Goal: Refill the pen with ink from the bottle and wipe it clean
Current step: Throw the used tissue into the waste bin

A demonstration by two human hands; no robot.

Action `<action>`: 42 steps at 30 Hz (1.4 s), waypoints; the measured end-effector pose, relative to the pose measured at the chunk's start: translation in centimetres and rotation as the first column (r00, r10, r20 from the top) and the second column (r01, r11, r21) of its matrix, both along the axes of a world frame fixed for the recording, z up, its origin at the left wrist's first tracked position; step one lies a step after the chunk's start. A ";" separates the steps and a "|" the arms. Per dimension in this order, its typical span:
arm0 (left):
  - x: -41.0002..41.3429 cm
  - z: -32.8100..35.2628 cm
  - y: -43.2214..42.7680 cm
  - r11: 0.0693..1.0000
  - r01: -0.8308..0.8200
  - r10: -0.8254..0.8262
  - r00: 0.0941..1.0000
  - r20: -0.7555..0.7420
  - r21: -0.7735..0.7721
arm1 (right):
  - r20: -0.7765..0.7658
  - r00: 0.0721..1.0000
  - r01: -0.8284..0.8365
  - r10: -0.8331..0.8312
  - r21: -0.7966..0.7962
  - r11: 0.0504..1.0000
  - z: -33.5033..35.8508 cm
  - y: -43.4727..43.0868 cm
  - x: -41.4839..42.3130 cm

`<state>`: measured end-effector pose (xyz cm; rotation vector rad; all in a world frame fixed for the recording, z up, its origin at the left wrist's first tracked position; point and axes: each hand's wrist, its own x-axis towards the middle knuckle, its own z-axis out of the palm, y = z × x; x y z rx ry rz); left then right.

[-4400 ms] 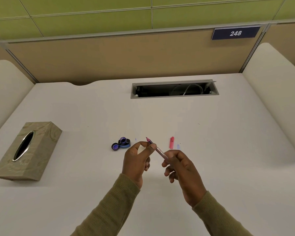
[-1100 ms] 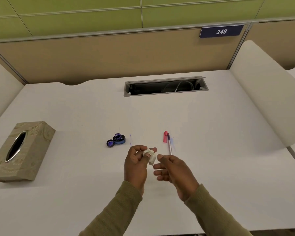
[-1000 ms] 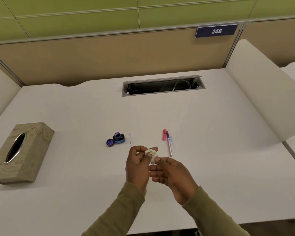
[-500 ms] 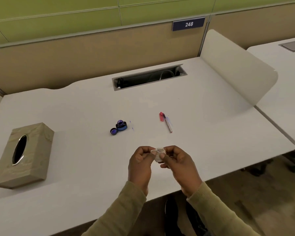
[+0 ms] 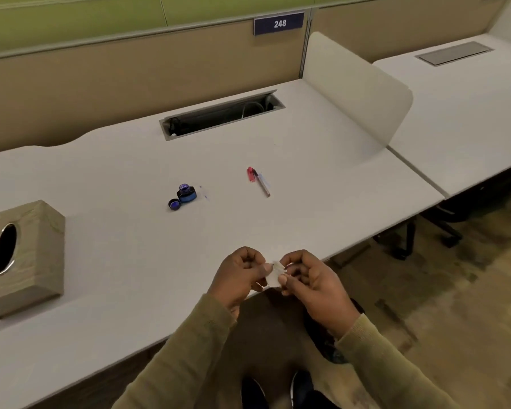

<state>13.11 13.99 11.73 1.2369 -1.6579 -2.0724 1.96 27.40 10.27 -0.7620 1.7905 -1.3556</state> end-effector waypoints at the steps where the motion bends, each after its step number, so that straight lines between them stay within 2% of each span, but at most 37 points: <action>1: -0.2 -0.2 0.8 0.997 0.001 0.001 1.000 0.024 -0.083 | 0.027 0.999 0.022 -0.022 -0.011 1.000 -0.1 0.4 0.0; 3: -0.5 -0.6 2.5 0.971 0.008 0.008 0.998 0.065 -0.238 | 0.057 0.996 0.075 -0.073 -0.026 0.997 -0.4 1.3 -0.1; 5: -0.8 -0.8 4.0 0.918 0.094 -0.060 0.993 0.099 -0.385 | 0.078 0.987 0.146 -0.144 -0.027 0.989 -0.8 2.2 -0.1; 9: -1.5 -1.0 7.1 0.730 0.332 -0.293 0.942 0.166 -0.597 | 0.149 0.954 0.268 -0.261 -0.023 0.963 -1.0 4.8 -0.7; 11: -2.1 -1.1 8.6 0.674 0.371 -0.319 0.926 0.202 -0.639 | 0.176 0.948 0.275 -0.266 -0.030 0.961 -0.8 6.5 -1.3; 16: -4.3 -1.2 12.8 0.624 0.351 -0.275 0.935 0.224 -0.698 | 0.204 0.948 0.260 -0.245 -0.054 0.964 -0.8 11.4 -2.9; 23: -6.6 -2.8 19.7 0.615 0.304 -0.236 0.951 0.197 -0.728 | 0.207 0.952 0.241 -0.224 -0.062 0.969 -1.6 18.0 -5.4; 29: -9.7 -4.0 24.3 0.607 0.277 -0.182 0.961 0.209 -0.745 | -0.149 0.942 0.313 -0.301 0.069 0.947 -2.9 22.2 -6.3; 34: -11.8 -5.3 26.9 0.609 0.254 -0.162 0.967 0.195 -0.751 | -0.040 0.893 0.449 -0.449 0.155 0.880 -3.0 23.3 -6.9; 38: -13.1 -6.5 27.6 0.642 0.171 -0.141 0.984 0.104 -0.747 | -0.010 0.864 0.498 -0.504 0.170 0.850 -4.1 23.0 -8.9; 42: -13.9 -7.3 27.1 0.665 0.197 -0.220 0.973 0.064 -0.721 | -0.052 0.851 0.523 -0.522 0.162 0.837 -5.1 22.9 -10.5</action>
